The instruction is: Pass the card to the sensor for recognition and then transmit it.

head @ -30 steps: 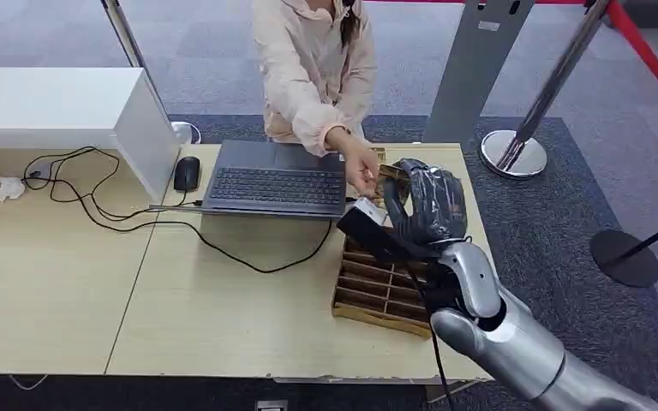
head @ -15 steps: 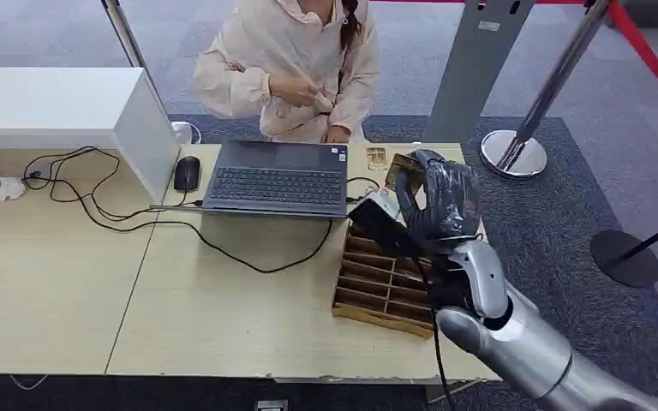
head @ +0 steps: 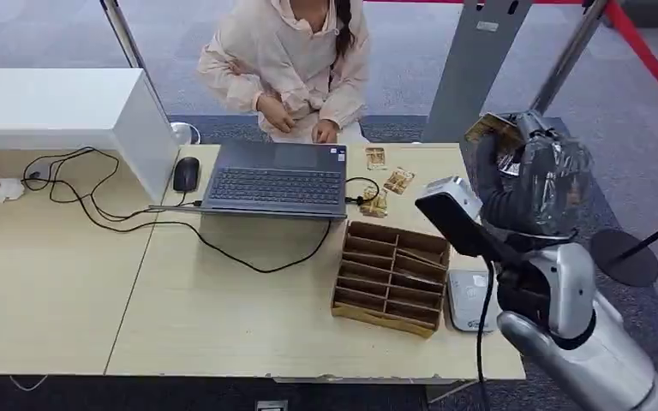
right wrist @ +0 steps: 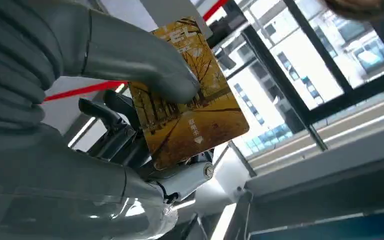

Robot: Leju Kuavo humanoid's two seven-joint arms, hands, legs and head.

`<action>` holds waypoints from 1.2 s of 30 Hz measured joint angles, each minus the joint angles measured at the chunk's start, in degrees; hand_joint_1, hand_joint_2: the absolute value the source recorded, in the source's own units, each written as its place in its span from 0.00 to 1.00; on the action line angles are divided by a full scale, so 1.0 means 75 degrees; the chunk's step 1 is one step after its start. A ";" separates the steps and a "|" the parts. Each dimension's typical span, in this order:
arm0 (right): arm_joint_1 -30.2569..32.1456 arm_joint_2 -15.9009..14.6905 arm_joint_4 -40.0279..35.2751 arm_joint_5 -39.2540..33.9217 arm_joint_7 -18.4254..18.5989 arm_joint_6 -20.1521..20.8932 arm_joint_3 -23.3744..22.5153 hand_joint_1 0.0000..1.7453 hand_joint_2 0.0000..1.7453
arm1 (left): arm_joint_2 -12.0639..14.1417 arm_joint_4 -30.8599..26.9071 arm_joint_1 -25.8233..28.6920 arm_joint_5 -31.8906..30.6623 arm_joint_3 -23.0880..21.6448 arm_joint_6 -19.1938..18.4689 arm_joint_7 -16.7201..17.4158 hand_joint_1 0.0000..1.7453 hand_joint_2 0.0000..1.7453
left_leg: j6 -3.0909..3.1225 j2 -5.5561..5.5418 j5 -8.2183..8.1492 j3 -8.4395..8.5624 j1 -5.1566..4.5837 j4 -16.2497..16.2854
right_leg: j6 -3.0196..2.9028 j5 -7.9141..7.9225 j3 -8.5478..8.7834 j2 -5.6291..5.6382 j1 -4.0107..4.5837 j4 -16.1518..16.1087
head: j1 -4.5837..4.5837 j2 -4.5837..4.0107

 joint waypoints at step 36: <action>0.3063 0.0594 0.1719 -0.0588 -0.0312 -0.1384 -0.0274 1.00 1.00 | -0.0099 -0.0020 0.0028 0.0111 0.0236 0.0227 0.0195 0.00 0.00 | 0.0000 -0.0002 0.0000 -0.0015 0.0009 -0.0002 | 0.0000 -0.0001 -0.0001 -0.0002 0.0002 0.0000 | -0.0003 0.0000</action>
